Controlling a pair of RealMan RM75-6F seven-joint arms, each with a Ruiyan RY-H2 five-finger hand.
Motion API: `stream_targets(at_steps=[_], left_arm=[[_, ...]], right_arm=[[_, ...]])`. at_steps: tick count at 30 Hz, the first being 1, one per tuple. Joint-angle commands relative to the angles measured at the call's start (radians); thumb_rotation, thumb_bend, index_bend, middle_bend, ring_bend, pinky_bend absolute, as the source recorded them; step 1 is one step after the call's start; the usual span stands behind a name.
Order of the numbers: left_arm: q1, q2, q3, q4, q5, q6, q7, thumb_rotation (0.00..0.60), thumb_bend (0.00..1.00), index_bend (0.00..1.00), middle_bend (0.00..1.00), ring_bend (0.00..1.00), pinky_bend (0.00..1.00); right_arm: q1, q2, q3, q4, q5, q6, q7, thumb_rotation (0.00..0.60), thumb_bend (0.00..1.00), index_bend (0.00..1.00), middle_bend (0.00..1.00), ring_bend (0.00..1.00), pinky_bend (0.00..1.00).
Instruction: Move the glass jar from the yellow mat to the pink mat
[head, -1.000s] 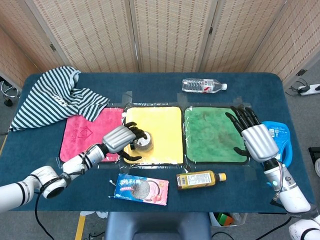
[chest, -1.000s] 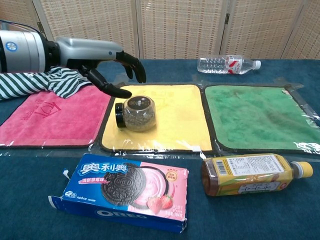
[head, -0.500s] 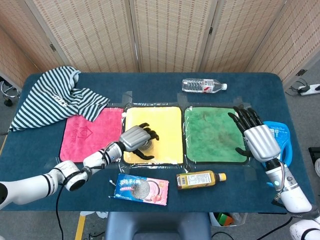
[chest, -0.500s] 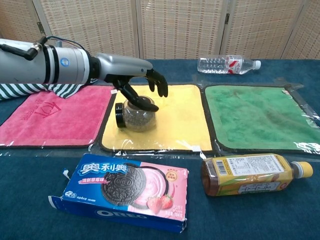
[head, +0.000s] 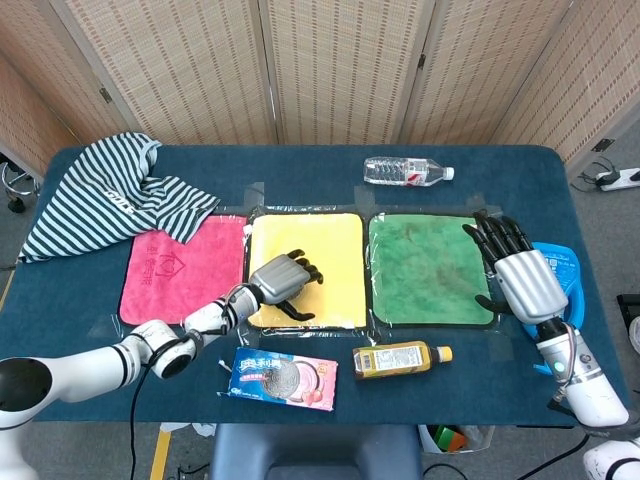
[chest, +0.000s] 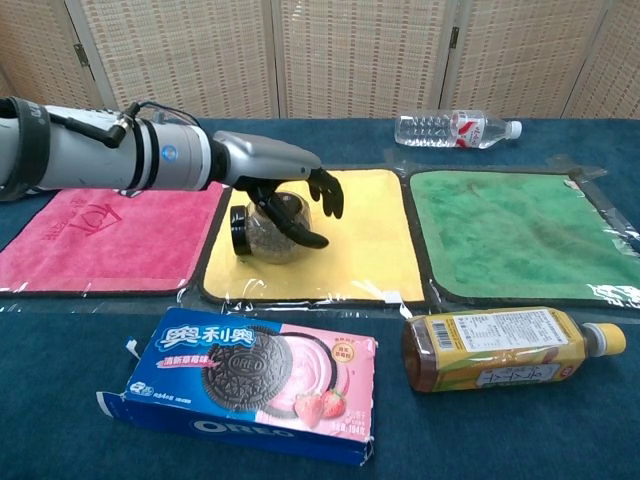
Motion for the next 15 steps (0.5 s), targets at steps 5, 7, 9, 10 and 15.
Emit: stream_targets(at_steps=[5, 7, 9, 10, 15], left_arm=[[-0.009, -0.017, 0.025, 0.021, 0.009, 0.004, 0.034, 0.253, 0.28, 0.29, 0.27, 0.21, 0.12], [-0.009, -0.018, 0.029, 0.024, 0.010, 0.009, 0.038, 0.256, 0.28, 0.33, 0.28, 0.22, 0.12], [-0.007, -0.013, 0.032, 0.024, 0.014, 0.015, 0.038, 0.257, 0.28, 0.35, 0.31, 0.23, 0.13], [-0.006, -0.011, 0.036, 0.025, 0.017, 0.018, 0.039, 0.257, 0.28, 0.36, 0.32, 0.24, 0.13], [0.007, 0.013, 0.056, 0.020, 0.036, 0.035, 0.037, 0.257, 0.28, 0.40, 0.36, 0.27, 0.14]], right_arm=[[-0.005, 0.001, 0.002, -0.003, -0.002, 0.004, 0.002, 0.600, 0.09, 0.00, 0.00, 0.02, 0.00], [-0.007, 0.001, 0.003, -0.003, -0.002, 0.005, 0.003, 0.600, 0.09, 0.00, 0.00, 0.02, 0.00], [-0.008, 0.000, 0.004, -0.003, -0.002, 0.005, 0.005, 0.600, 0.09, 0.00, 0.00, 0.02, 0.00], [-0.008, -0.001, 0.004, -0.003, -0.002, 0.005, 0.006, 0.600, 0.09, 0.00, 0.00, 0.02, 0.00], [-0.009, -0.005, 0.006, 0.000, -0.003, 0.004, 0.010, 0.600, 0.09, 0.00, 0.00, 0.02, 0.00]])
